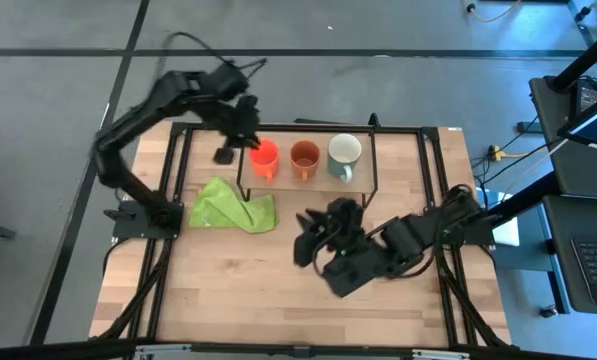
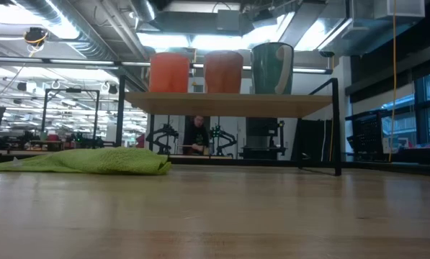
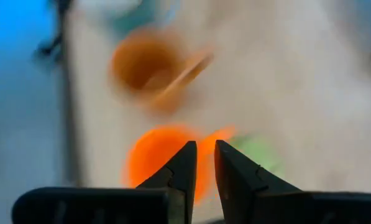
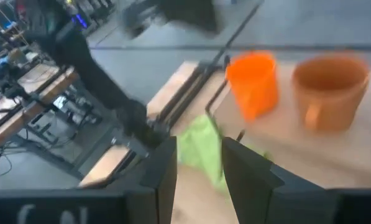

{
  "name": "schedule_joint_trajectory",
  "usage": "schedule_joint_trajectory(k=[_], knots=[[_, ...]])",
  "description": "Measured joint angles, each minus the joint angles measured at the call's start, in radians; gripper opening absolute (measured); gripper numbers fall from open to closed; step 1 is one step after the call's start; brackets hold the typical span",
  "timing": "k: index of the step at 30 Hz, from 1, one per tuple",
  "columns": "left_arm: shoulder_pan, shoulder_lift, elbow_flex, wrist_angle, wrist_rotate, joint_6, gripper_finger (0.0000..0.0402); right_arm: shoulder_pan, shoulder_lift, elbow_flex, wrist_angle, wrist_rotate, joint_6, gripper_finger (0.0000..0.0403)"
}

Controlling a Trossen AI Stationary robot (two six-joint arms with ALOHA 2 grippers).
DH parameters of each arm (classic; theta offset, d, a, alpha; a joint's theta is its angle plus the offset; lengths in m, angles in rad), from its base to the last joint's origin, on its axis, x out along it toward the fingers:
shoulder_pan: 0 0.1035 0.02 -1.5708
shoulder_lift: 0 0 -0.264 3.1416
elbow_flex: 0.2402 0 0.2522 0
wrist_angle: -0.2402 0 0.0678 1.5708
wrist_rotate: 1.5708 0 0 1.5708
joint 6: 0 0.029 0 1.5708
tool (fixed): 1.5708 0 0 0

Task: Stack small to large cups/mugs on shelf
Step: Return to Home Position

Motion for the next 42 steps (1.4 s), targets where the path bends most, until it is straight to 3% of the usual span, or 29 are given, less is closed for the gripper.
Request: schedule_joint_trajectory(k=[3, 7, 9, 12, 16, 22, 24, 27, 32, 35, 42], knots=[[0.000, -0.096, 0.000, 0.016, 0.290, -0.041, 0.0051, -0.004, -0.045, 0.002, 0.019, 0.041, -0.099, 0.0128], [-0.024, -0.220, -0.029, 0.077, 0.637, -0.060, 0.0051, 0.013, -0.101, 0.002, 0.100, 0.067, -0.397, 0.0128], [-0.038, -0.289, -0.075, 0.101, 0.746, -0.085, 0.0051, 0.023, -0.128, 0.002, 0.139, 0.084, -0.533, 0.0128], [-0.052, -0.413, -0.200, 0.144, 0.786, -0.154, 0.0050, 0.041, -0.166, 0.002, 0.139, 0.100, -0.639, 0.0128], [-0.052, -0.619, -0.478, 0.396, 0.718, -0.422, 0.0050, 0.051, -0.207, 0.002, 0.093, 0.103, -0.676, 0.0122], [-0.067, -1.007, -0.953, 0.984, 0.417, -0.932, 0.0050, 0.045, -0.220, -0.016, 0.072, 0.038, -0.676, 0.0119], [-0.077, -1.145, -1.077, 1.151, 0.330, -1.066, 0.0050, 0.033, -0.220, -0.044, 0.108, -0.010, -0.678, 0.0119], [-0.086, -1.318, -1.203, 1.275, 0.235, -1.205, 0.0050, 0.013, -0.218, -0.117, 0.265, -0.100, -0.753, 0.0119], [-0.085, -1.528, -1.287, 1.289, 0.087, -1.267, 0.0050, -0.048, -0.223, -0.252, 0.690, -0.421, -1.008, 0.0119], [-0.084, -1.534, -1.284, 1.283, 0.063, -1.267, 0.0050, -0.097, -0.257, -0.348, 0.878, -0.585, -1.096, 0.0119], [-0.082, -1.533, -1.271, 1.278, 0.067, -1.259, 0.0050, -0.136, -0.511, -0.710, 1.075, -0.652, -1.100, 0.0119]])
